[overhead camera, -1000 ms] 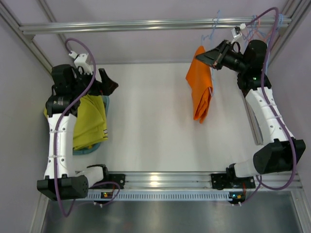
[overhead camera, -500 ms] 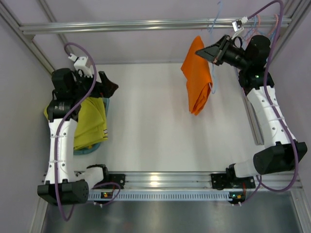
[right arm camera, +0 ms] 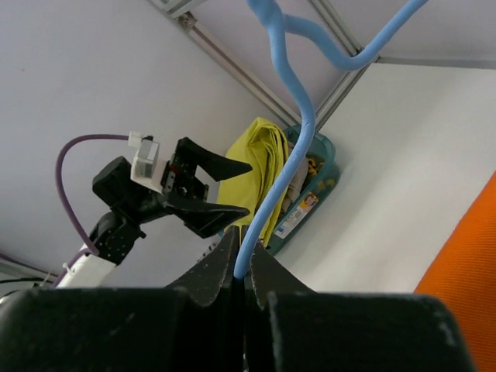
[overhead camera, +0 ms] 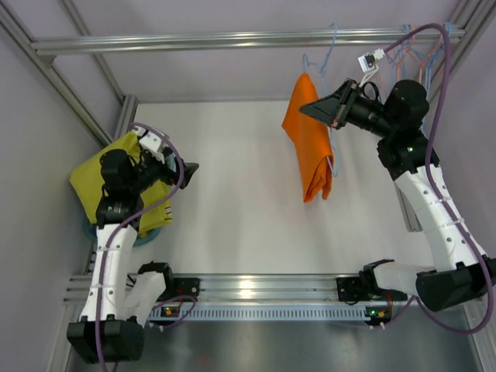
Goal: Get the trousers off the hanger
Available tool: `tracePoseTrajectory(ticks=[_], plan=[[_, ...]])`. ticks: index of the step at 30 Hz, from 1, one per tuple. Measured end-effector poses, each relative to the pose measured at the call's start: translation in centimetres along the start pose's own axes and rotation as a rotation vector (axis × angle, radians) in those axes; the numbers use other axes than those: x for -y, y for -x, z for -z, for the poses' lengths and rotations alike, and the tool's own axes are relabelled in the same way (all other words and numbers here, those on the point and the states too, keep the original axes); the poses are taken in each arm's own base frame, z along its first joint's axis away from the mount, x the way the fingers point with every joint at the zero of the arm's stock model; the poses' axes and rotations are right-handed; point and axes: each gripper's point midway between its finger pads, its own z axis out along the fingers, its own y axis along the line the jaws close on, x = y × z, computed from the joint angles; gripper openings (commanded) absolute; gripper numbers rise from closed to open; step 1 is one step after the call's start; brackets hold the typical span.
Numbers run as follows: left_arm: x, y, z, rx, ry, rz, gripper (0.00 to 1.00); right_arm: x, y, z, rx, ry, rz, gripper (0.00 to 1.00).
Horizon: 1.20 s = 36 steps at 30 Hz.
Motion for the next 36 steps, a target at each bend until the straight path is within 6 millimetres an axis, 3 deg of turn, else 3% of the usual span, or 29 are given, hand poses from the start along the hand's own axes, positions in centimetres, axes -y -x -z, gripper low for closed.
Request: tracePoseTrajectory(ticks=[3, 8, 14, 19, 26, 32, 36], plan=[[1.1, -1.2, -1.5, -0.004, -0.048, -0.037, 0.99, -0.5, -1.1, -0.1, -0.007, 0.001, -0.007, 0.00], [7.5, -2.1, -4.8, -0.008, -0.237, -0.119, 0.99, -1.3, -2.6, -1.1, -0.025, -0.006, -0.015, 0.00], [15.3, -0.2, -6.1, 0.065, -0.375, -0.180, 0.98, -1.0, -3.2, -2.2, -0.001, -0.064, -0.016, 0.00], [20.7, 2.9, -6.6, 0.127, -0.427, -0.175, 0.99, 0.2, -3.1, -3.6, 0.022, -0.146, -0.018, 0.00], [25.0, 6.5, -7.8, 0.190, -0.398, -0.168, 0.99, 2.1, -3.1, -5.2, 0.050, -0.250, -0.013, 0.00], [26.7, 5.3, -9.6, 0.133, -0.384, -0.119, 0.98, 2.9, -1.9, -5.2, 0.093, -0.319, -0.002, 0.00], [25.9, 4.5, -11.5, 0.098, -0.293, -0.099, 0.92, 2.1, -0.9, -5.2, 0.122, -0.314, 0.011, 0.00]])
